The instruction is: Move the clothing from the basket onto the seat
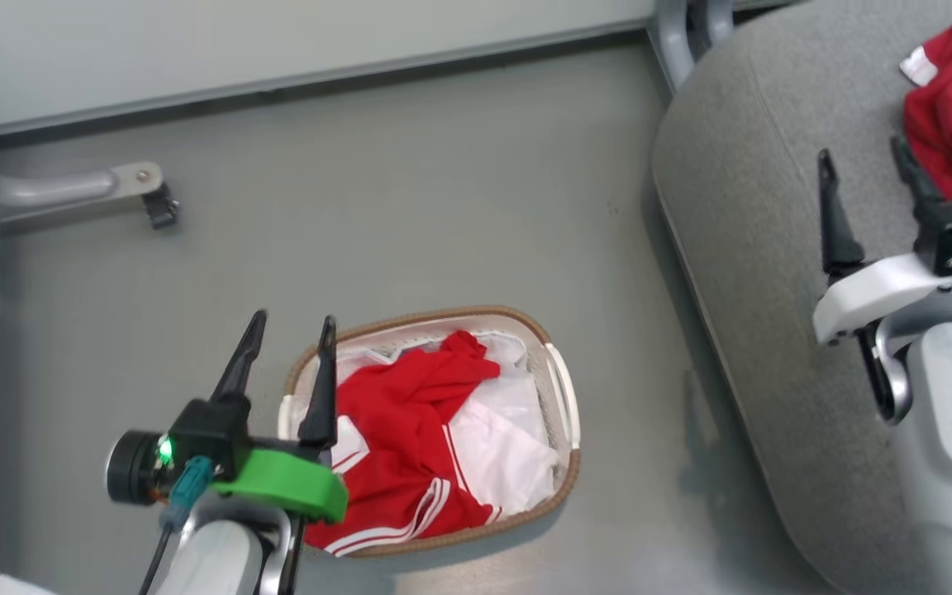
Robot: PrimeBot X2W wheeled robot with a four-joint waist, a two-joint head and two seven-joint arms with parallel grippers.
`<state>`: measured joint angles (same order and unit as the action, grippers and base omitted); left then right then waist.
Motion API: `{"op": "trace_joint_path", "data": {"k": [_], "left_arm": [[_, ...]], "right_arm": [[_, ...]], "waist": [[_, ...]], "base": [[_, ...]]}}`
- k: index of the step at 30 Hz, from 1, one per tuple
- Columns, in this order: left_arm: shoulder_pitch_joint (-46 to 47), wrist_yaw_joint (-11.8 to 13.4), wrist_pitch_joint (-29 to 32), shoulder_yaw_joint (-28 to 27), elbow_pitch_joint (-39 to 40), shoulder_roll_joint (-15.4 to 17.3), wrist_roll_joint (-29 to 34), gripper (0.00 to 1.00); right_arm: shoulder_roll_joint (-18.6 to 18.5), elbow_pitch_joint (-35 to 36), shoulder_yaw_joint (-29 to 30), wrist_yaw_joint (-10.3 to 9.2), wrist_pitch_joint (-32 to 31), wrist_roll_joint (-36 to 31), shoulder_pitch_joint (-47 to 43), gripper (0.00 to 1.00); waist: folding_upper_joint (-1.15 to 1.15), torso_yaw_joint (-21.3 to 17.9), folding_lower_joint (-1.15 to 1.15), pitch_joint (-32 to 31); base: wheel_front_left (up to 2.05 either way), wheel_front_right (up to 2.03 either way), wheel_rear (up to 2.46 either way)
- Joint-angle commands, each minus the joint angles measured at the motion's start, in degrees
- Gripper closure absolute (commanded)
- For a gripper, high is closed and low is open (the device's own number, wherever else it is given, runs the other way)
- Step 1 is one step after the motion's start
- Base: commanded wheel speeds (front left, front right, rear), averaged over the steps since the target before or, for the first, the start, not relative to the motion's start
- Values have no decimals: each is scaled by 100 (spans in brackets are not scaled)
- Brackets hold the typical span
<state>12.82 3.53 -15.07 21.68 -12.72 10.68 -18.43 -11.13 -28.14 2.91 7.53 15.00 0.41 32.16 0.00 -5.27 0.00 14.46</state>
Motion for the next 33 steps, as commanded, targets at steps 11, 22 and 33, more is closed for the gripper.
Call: {"op": "trace_joint_path", "data": {"k": [11, 22, 33], "left_arm": [[-1347, -109, -9, -1137, 145, -488, 85, 0], [-1783, -403, -10, -1655, 149, -670, 379, 0], [-1847, -572, -9, -1807, 67, -737, 566, 0]], "right_arm": [[709, 745, -187, -8, 27, 334, -1543, 0], [814, 1106, -588, -7, 27, 769, -2649, 0], [813, 1186, -774, -7, 28, 866, -2805, 0]], "waist": [[0, 829, 0, -931], [0, 872, 0, -1265], [0, 811, 0, -1399]], "base": [[0, 0, 0], [0, 0, 0], [0, 0, 0]]}}
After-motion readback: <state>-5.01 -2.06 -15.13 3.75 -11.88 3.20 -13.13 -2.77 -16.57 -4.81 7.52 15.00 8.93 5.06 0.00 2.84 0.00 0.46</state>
